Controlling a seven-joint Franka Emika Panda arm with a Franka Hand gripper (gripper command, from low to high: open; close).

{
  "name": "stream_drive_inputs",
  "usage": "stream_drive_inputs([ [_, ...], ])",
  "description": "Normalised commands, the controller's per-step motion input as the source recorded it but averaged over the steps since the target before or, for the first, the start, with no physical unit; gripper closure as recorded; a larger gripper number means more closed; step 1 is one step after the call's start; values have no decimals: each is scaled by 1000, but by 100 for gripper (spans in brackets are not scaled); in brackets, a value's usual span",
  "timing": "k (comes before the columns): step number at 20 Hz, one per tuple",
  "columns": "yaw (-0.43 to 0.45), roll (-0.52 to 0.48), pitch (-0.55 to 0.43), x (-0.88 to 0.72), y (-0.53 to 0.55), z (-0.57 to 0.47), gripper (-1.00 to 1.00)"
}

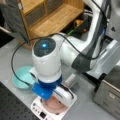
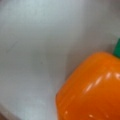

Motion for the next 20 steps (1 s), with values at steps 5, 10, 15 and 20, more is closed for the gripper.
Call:
stream_drive_inputs([
  [5,176,-104,-36,-197,-208,136,-100],
  [10,157,-25,0,-176,-488,172,-100],
  [15,146,54,3,-95,-578,-7,-100],
  [20,79,124,-12,-49,-704,-25,-100],
])
